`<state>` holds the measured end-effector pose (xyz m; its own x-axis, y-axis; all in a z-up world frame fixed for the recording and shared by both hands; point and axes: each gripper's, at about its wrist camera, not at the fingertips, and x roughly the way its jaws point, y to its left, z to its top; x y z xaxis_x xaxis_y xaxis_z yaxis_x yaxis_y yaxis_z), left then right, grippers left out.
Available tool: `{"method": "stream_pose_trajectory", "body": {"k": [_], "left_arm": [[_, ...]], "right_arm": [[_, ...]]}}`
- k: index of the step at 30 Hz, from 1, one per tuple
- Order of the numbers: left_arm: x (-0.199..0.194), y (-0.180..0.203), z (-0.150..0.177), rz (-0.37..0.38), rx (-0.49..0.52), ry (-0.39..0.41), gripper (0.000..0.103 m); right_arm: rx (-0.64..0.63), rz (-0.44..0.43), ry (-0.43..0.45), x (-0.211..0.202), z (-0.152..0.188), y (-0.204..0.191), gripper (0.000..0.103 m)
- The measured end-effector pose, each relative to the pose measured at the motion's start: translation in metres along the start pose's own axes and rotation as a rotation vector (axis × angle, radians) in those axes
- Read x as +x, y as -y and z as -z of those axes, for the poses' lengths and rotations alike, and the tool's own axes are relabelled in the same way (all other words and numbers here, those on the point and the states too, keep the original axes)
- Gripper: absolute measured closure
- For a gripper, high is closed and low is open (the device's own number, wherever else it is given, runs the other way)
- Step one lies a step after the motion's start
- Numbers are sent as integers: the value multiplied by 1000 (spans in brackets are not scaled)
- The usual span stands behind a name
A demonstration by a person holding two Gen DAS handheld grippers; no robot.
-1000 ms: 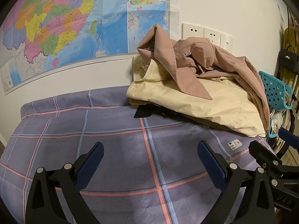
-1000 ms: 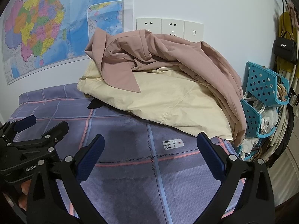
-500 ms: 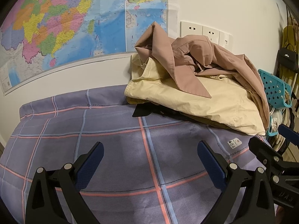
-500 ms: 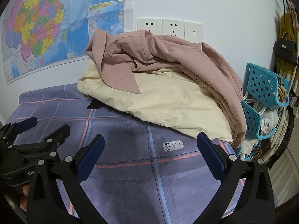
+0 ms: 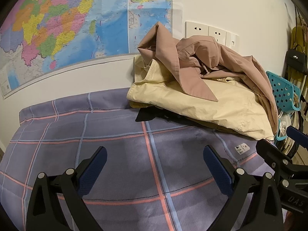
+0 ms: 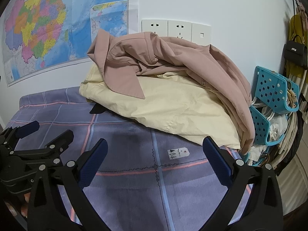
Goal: Fold large clothes
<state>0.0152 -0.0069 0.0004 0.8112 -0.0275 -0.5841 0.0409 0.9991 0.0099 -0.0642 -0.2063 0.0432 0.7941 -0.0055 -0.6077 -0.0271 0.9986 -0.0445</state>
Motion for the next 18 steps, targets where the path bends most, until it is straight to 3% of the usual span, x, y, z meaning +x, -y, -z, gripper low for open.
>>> {"method": "stream_pose_trajectory", "body": {"k": [12, 15, 18], "left_arm": [[7, 4, -6, 14, 6, -6, 6], [11, 4, -11, 10, 13, -4, 6], [19, 0, -22, -1, 11, 5, 6]], "right_arm": [[-21, -10, 17, -1, -7, 3, 5], [-65, -9, 51, 0, -20, 2, 5], [-166, 7, 140, 4, -48, -2, 6]]}}
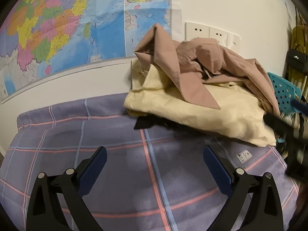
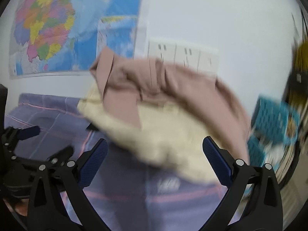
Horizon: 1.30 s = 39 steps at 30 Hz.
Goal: Fold large clothes
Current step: 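Grasp the pink jacket collar with the right tool while the left tool grasps another edge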
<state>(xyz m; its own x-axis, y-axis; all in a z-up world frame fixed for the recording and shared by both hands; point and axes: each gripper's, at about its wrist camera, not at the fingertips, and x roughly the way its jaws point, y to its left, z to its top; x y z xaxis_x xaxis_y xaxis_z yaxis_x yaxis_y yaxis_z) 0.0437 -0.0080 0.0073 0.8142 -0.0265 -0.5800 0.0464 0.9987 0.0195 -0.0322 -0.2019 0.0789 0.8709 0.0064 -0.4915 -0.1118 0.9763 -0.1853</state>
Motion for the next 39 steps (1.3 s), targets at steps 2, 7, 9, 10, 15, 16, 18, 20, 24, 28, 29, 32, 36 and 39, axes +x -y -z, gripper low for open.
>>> {"method": "stream_pose_trajectory", "body": {"k": [2, 7, 9, 10, 15, 16, 18, 20, 24, 28, 29, 32, 36, 39], "left_arm": [[5, -4, -7, -20, -1, 12, 6], [21, -20, -23, -63, -7, 25, 6], [29, -29, -29, -79, -14, 19, 6], [31, -33, -30, -85, -17, 17, 6], [53, -54, -36, -121, -36, -11, 6], [56, -56, -37, -126, -37, -14, 6], [64, -63, -40, -130, -40, -17, 6], [69, -68, -43, -131, -37, -12, 6], [75, -75, -58, -78, -10, 35, 6], [75, -70, -79, 18, 16, 121, 6], [74, -67, -85, 53, 26, 144, 6], [70, -49, -98, 152, 76, 217, 6], [60, -20, -106, 379, 199, 302, 6], [57, 4, -107, 442, 285, 350, 6]], "right_arm": [[-57, -14, 25, 13, -18, -2, 6], [-305, 19, 85, 66, -64, -19, 6], [-389, -14, 63, 93, -79, -26, 6], [-427, -10, 65, 105, -85, -29, 6], [-589, -68, 19, 155, -91, -49, 8], [-616, -83, 15, 165, -91, -52, 20], [-631, -151, -22, 173, -93, -52, 57], [-590, -225, -56, 171, -101, -43, 82], [-366, -248, 84, 117, -142, 16, 86], [-189, -236, 181, 68, -181, 79, 86], [-173, -228, 197, 60, -189, 88, 86], [-110, -202, 216, 37, -205, 114, 86], [-47, -214, 219, 28, -204, 136, 86], [-1, -255, 255, 16, -198, 147, 87]]}}
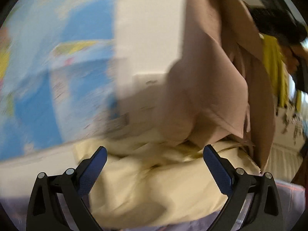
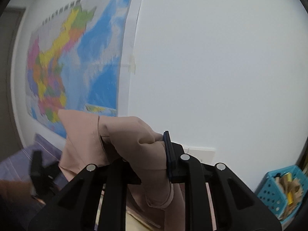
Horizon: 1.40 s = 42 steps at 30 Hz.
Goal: Fold large clothes
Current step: 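Grasp the pink jacket collar with the right tool while the left tool grasps another edge, then lift the pink jacket off the pile with both tools, shaking it out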
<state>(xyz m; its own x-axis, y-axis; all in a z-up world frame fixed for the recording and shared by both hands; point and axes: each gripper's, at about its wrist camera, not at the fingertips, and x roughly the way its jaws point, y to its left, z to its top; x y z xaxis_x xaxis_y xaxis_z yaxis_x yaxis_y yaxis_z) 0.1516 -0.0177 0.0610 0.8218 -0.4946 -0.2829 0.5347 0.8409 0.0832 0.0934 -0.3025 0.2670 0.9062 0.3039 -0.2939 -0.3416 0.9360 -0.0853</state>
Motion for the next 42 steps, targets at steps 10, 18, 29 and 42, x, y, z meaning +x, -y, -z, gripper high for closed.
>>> {"method": "stream_pose_trajectory", "body": {"k": [10, 18, 29, 42], "left_arm": [[94, 25, -29, 129, 42, -16, 74], [45, 37, -82, 217, -11, 110, 96], [-165, -12, -181, 43, -53, 389, 95], [-432, -14, -116, -426, 52, 305, 95]], "right_arm": [[51, 21, 34, -28, -5, 25, 87], [75, 73, 124, -96, -24, 35, 88], [-14, 8, 310, -248, -109, -44, 88], [-4, -439, 285, -247, -95, -173, 88]]}}
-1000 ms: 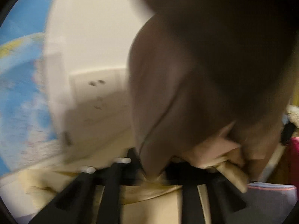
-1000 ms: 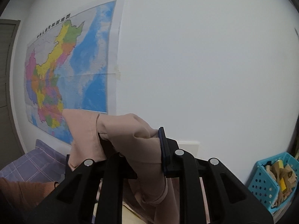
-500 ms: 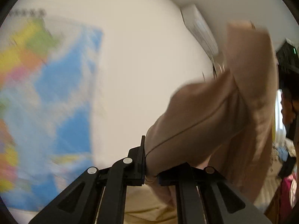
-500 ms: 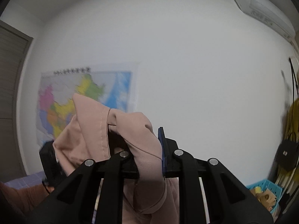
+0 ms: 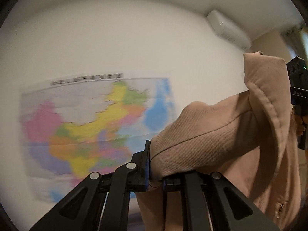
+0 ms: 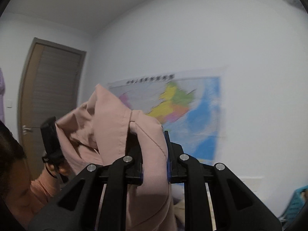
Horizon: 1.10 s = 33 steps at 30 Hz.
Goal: Fold large clothes
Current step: 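Lift the pink jacket off the pile with both tools, shaking it out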
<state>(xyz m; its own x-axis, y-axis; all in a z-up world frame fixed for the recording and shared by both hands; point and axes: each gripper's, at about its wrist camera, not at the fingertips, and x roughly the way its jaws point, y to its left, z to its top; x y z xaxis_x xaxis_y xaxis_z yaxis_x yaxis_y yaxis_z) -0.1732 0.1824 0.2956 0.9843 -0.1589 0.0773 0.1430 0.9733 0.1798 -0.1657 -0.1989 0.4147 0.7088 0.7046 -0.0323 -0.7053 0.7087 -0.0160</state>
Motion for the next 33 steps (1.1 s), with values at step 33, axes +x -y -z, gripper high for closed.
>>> {"method": "stream_pose_trajectory", "body": {"k": [33], "left_arm": [[307, -188, 410, -270, -292, -1084, 73]], "right_arm": [[388, 227, -831, 488, 383, 117, 50]]}}
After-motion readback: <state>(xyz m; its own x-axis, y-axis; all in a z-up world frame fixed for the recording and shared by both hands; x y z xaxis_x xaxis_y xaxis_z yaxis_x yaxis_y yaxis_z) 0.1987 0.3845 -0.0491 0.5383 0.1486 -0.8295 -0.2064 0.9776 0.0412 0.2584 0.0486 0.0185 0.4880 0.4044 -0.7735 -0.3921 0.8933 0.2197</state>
